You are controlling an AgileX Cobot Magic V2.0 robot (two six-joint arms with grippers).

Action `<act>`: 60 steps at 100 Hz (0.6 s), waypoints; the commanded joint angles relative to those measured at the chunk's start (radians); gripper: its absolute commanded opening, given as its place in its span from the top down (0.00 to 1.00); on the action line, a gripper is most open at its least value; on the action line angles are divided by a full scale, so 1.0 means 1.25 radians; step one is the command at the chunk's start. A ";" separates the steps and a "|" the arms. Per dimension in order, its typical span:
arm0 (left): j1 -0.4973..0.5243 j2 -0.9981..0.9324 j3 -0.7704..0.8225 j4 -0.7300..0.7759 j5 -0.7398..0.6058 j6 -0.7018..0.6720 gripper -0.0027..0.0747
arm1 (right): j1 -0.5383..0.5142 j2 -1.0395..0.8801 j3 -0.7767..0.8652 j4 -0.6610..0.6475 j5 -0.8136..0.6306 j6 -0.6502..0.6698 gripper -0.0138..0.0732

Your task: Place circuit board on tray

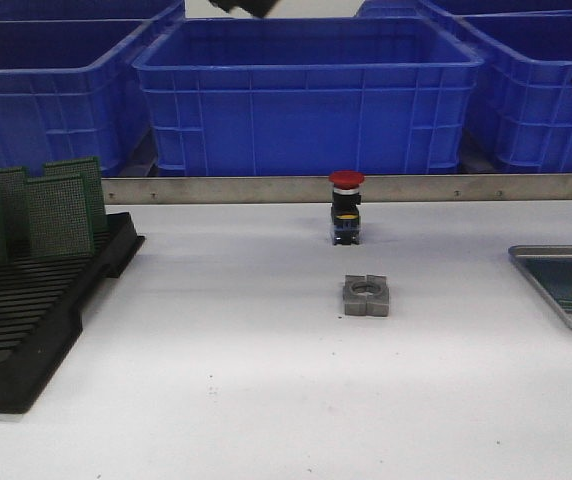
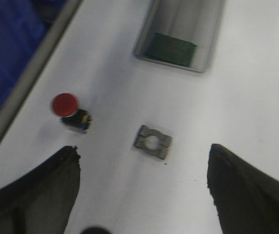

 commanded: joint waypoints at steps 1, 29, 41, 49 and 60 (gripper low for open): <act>0.040 -0.082 0.018 -0.045 -0.089 -0.034 0.30 | 0.003 -0.085 0.010 0.024 -0.068 -0.014 0.29; 0.125 -0.278 0.279 -0.047 -0.444 -0.097 0.30 | 0.058 -0.283 0.150 0.023 -0.261 -0.080 0.29; 0.146 -0.364 0.392 -0.046 -0.549 -0.132 0.30 | 0.110 -0.380 0.225 0.023 -0.359 -0.113 0.29; 0.163 -0.426 0.463 -0.047 -0.588 -0.151 0.30 | 0.129 -0.444 0.273 0.023 -0.410 -0.127 0.29; 0.181 -0.517 0.569 -0.068 -0.663 -0.151 0.30 | 0.131 -0.534 0.321 0.023 -0.439 -0.130 0.29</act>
